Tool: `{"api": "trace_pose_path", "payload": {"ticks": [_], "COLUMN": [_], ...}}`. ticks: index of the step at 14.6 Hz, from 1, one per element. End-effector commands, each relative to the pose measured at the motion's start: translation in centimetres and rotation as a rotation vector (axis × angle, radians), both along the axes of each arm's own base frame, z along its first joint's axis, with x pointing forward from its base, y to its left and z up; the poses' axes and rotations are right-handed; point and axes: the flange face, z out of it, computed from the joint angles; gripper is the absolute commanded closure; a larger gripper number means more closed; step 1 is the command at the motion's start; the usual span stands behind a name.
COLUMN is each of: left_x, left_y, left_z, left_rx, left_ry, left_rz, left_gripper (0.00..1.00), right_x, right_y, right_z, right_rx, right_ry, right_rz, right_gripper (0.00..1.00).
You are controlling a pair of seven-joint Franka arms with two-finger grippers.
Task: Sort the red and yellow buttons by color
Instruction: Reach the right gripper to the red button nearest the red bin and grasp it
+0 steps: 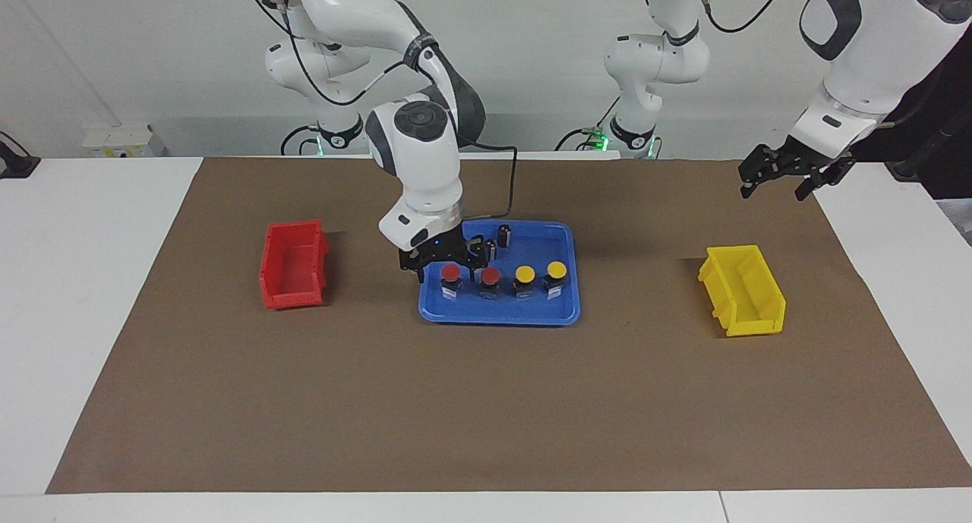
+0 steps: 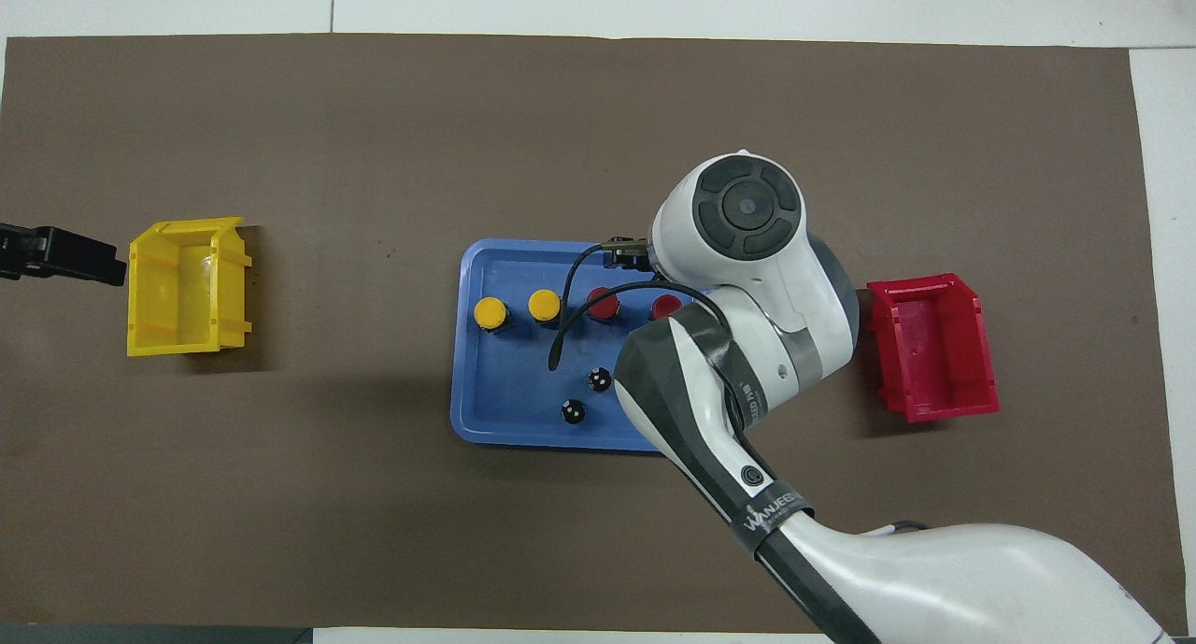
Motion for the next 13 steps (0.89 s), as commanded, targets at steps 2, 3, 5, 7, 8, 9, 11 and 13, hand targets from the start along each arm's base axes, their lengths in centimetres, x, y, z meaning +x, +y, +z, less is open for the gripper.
{"api": "trace_pose_path", "payload": {"ticks": [2, 3, 5, 7, 8, 9, 11, 13], "left_x": [-0.8, -0.8, -1.0, -0.7, -0.8, -0.8, -0.7, -0.7], "left_y": [0.5, 0.5, 0.6, 0.5, 0.5, 0.6, 0.7, 1.7], "left_z": [0.2, 0.2, 0.0, 0.2, 0.1, 0.2, 0.2, 0.2], "left_rx": [0.021, 0.021, 0.021, 0.021, 0.021, 0.021, 0.021, 0.021], "left_ry": [0.001, 0.001, 0.016, 0.001, 0.007, -0.001, 0.001, 0.0], "left_rz": [-0.013, -0.013, -0.011, -0.011, -0.01, -0.005, -0.01, 0.013], "left_gripper": [0.0, 0.0, 0.0, 0.0, 0.0, 0.0, 0.0, 0.0], "right_x": [-2.2, -2.5, -3.0, -3.2, -3.5, -3.6, -3.7, -3.6], "right_y": [0.1, 0.1, -0.1, -0.2, -0.3, -0.4, -0.4, -0.4], "right_z": [-2.0, -2.7, -3.4, -3.6, -3.9, -3.9, -3.9, -3.5], "right_rx": [0.013, 0.012, 0.008, 0.005, 0.0, -0.002, -0.006, -0.01], "right_ry": [0.006, 0.007, 0.013, 0.019, 0.027, 0.029, 0.036, 0.046], "right_rz": [-0.017, -0.016, -0.014, -0.013, -0.007, -0.005, -0.005, -0.01], "right_gripper": [0.03, 0.05, 0.12, 0.18, 0.22, 0.28, 0.49, 0.69]}}
